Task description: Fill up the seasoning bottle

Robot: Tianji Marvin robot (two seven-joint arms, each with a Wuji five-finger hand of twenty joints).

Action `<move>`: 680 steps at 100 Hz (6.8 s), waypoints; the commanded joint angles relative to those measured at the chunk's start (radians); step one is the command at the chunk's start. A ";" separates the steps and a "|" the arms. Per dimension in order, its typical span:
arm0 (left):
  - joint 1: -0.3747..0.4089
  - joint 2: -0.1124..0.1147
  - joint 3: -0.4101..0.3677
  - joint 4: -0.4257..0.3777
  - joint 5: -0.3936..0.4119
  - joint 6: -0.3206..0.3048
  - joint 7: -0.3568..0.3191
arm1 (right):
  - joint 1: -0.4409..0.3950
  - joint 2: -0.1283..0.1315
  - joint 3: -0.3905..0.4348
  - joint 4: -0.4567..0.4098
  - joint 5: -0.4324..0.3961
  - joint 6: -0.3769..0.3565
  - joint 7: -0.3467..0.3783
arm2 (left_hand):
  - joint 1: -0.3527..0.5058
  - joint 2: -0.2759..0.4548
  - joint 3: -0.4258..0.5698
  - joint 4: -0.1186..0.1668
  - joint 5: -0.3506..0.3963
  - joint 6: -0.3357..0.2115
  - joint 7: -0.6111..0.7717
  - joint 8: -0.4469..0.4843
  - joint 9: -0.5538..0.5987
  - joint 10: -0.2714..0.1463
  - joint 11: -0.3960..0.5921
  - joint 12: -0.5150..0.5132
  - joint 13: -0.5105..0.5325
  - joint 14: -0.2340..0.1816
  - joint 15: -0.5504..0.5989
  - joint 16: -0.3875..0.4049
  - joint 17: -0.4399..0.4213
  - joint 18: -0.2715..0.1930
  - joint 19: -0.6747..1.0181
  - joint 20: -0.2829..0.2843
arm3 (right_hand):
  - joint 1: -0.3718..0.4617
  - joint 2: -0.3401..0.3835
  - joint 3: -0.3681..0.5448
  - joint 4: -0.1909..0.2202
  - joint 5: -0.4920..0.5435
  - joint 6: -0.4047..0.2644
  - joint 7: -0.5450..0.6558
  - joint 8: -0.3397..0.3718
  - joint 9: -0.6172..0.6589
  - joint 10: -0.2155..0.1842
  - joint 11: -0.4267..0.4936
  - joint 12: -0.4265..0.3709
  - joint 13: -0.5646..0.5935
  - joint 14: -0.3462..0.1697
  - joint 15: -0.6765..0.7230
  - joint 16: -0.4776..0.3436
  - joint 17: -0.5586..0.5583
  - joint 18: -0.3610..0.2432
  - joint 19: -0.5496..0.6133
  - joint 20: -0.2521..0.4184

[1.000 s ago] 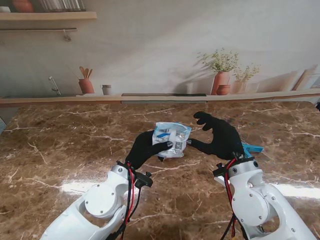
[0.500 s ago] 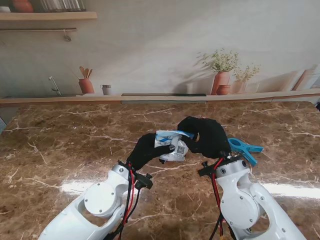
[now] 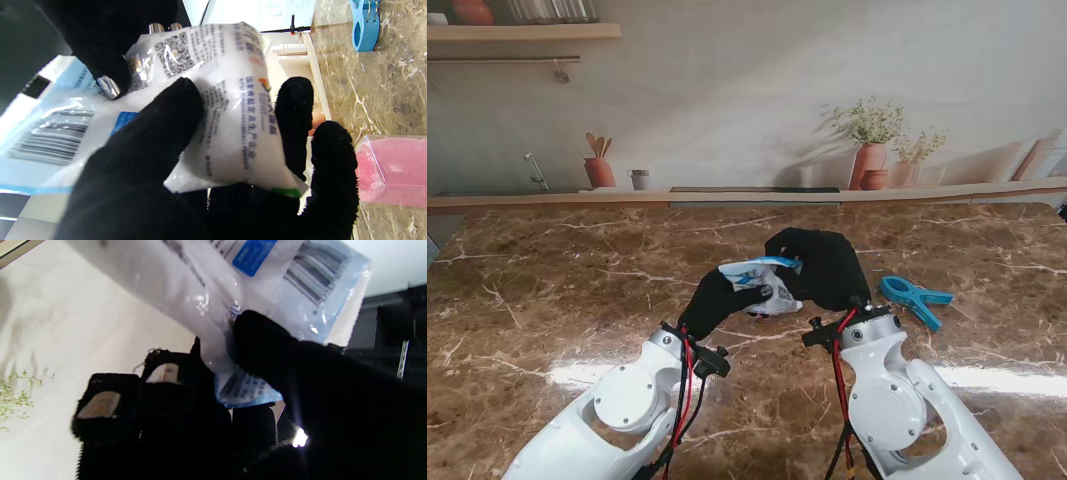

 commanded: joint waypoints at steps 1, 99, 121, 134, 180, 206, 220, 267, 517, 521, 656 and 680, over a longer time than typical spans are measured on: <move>0.007 -0.001 0.005 0.024 0.001 -0.018 -0.002 | -0.002 -0.020 -0.002 -0.007 0.000 0.012 0.004 | -0.041 0.010 -0.005 0.061 -0.043 -0.029 -0.056 -0.029 -0.074 -0.054 0.011 -0.133 -0.042 -0.049 -0.050 -0.043 -0.043 -0.013 -0.022 0.000 | 0.100 0.116 0.096 0.094 0.153 -0.112 0.182 0.153 0.063 -0.057 0.066 0.025 0.046 -0.017 0.026 0.049 0.024 0.001 0.098 0.020; -0.028 -0.046 0.125 0.118 -0.227 -0.243 -0.016 | -0.018 -0.057 -0.033 -0.021 0.127 0.046 -0.081 | -0.060 -0.107 0.012 0.017 0.003 -0.053 -0.099 -0.072 -0.057 -0.079 0.028 -0.194 0.008 -0.086 0.032 -0.019 -0.009 -0.067 0.026 0.024 | 0.109 0.147 0.065 0.095 0.135 -0.103 0.170 0.180 0.053 -0.059 0.057 0.035 0.031 -0.011 0.015 0.056 0.009 0.003 0.091 0.021; -0.022 -0.051 0.129 0.104 -0.314 -0.250 -0.045 | -0.017 -0.058 -0.032 -0.008 0.122 0.054 -0.089 | 0.063 -0.020 0.080 0.027 0.140 -0.043 0.147 -0.163 0.232 -0.048 -0.058 0.074 0.124 -0.081 0.099 -0.005 0.111 -0.067 0.054 -0.051 | 0.111 0.149 0.061 0.095 0.132 -0.104 0.169 0.181 0.051 -0.060 0.056 0.034 0.029 -0.010 0.014 0.056 0.005 0.004 0.088 0.025; -0.018 -0.050 0.116 0.091 -0.335 -0.227 -0.052 | -0.026 -0.055 -0.020 -0.009 0.111 0.054 -0.086 | 0.149 0.026 0.142 -0.003 0.186 -0.028 0.219 0.030 0.229 -0.033 0.041 0.271 0.138 -0.068 0.158 0.071 0.144 -0.074 0.061 -0.070 | 0.113 0.162 0.044 0.088 0.115 -0.104 0.161 0.176 0.042 -0.059 0.051 0.029 0.015 -0.008 0.006 0.055 -0.012 0.001 0.079 0.030; -0.005 -0.013 -0.019 0.000 0.003 -0.017 0.052 | -0.047 -0.043 0.057 -0.041 0.068 0.100 -0.057 | 0.160 0.020 0.346 -0.030 0.267 -0.028 0.310 0.330 0.267 -0.023 0.280 0.361 0.285 -0.095 0.336 0.230 0.314 0.012 0.172 0.048 | 0.095 0.117 0.001 0.036 0.010 -0.061 0.133 -0.195 0.039 0.001 -0.065 -0.132 -0.005 0.049 -0.133 -0.019 -0.033 -0.004 0.004 0.019; -0.018 0.006 -0.071 -0.010 0.045 0.054 0.005 | -0.039 -0.045 0.093 -0.042 0.059 0.112 -0.069 | 0.159 0.025 0.351 -0.027 0.269 -0.033 0.307 0.346 0.266 -0.027 0.291 0.356 0.287 -0.092 0.336 0.236 0.310 0.013 0.169 0.057 | 0.109 0.132 -0.067 0.010 -0.062 -0.037 0.166 -0.346 0.010 0.006 -0.131 -0.195 -0.046 0.056 -0.263 -0.090 -0.094 -0.006 -0.114 -0.036; -0.028 0.010 -0.087 -0.004 0.058 0.076 -0.007 | -0.036 -0.045 0.114 -0.041 0.040 0.114 -0.080 | 0.159 0.024 0.350 -0.028 0.269 -0.033 0.304 0.353 0.264 -0.027 0.292 0.354 0.284 -0.091 0.334 0.238 0.307 0.013 0.167 0.061 | 0.107 0.143 -0.088 0.004 -0.088 -0.030 0.169 -0.381 -0.004 0.004 -0.149 -0.212 -0.065 0.052 -0.303 -0.115 -0.122 -0.007 -0.156 -0.062; -0.100 0.033 -0.142 0.016 0.135 0.192 -0.088 | -0.063 -0.015 0.163 0.098 -0.079 0.124 -0.021 | 0.163 0.030 0.340 -0.027 0.261 -0.030 0.295 0.374 0.256 -0.027 0.294 0.352 0.278 -0.083 0.329 0.247 0.294 0.014 0.163 0.079 | -0.289 0.280 -0.294 0.167 -0.237 0.096 -0.285 -0.387 -0.326 0.034 -0.463 -0.575 -0.380 0.048 -0.939 -0.434 -0.532 0.029 -0.829 -0.276; -0.557 0.137 0.078 0.180 0.695 0.459 -0.454 | -0.042 0.001 0.163 0.356 -0.074 0.140 0.041 | 0.145 0.018 0.340 -0.047 0.209 -0.004 0.275 0.353 0.254 -0.031 0.294 0.338 0.280 -0.091 0.329 0.242 0.302 -0.004 0.173 0.083 | -0.367 0.333 -0.450 0.197 -0.352 0.111 -0.429 -0.487 -0.565 0.047 -0.619 -0.815 -0.640 0.000 -1.169 -0.686 -0.669 -0.127 -1.123 -0.576; -0.564 0.137 0.083 0.182 0.702 0.458 -0.455 | -0.043 0.001 0.163 0.356 -0.072 0.140 0.043 | 0.146 0.017 0.341 -0.048 0.206 -0.005 0.275 0.350 0.255 -0.031 0.292 0.337 0.280 -0.093 0.328 0.241 0.304 -0.007 0.173 0.082 | -0.367 0.333 -0.449 0.197 -0.351 0.112 -0.428 -0.486 -0.560 0.048 -0.617 -0.813 -0.637 0.001 -1.166 -0.683 -0.667 -0.125 -1.117 -0.572; -0.781 0.133 0.299 0.214 0.834 0.437 -0.522 | -0.057 0.000 0.178 0.361 -0.061 0.130 0.041 | 0.107 0.000 0.329 -0.068 0.177 -0.013 0.265 0.289 0.265 -0.033 0.257 0.350 0.291 -0.111 0.333 0.239 0.324 -0.026 0.185 0.066 | -0.367 0.332 -0.444 0.190 -0.345 0.107 -0.424 -0.483 -0.559 0.050 -0.623 -0.796 -0.635 0.006 -1.168 -0.663 -0.664 -0.116 -1.099 -0.536; -0.793 0.132 0.313 0.216 0.838 0.446 -0.529 | -0.060 0.001 0.179 0.362 -0.061 0.129 0.043 | 0.099 0.004 0.323 -0.069 0.168 -0.015 0.262 0.275 0.263 -0.029 0.252 0.350 0.291 -0.110 0.332 0.236 0.324 -0.027 0.186 0.064 | -0.368 0.332 -0.444 0.190 -0.338 0.107 -0.422 -0.482 -0.557 0.049 -0.622 -0.795 -0.635 0.009 -1.168 -0.662 -0.664 -0.114 -1.100 -0.533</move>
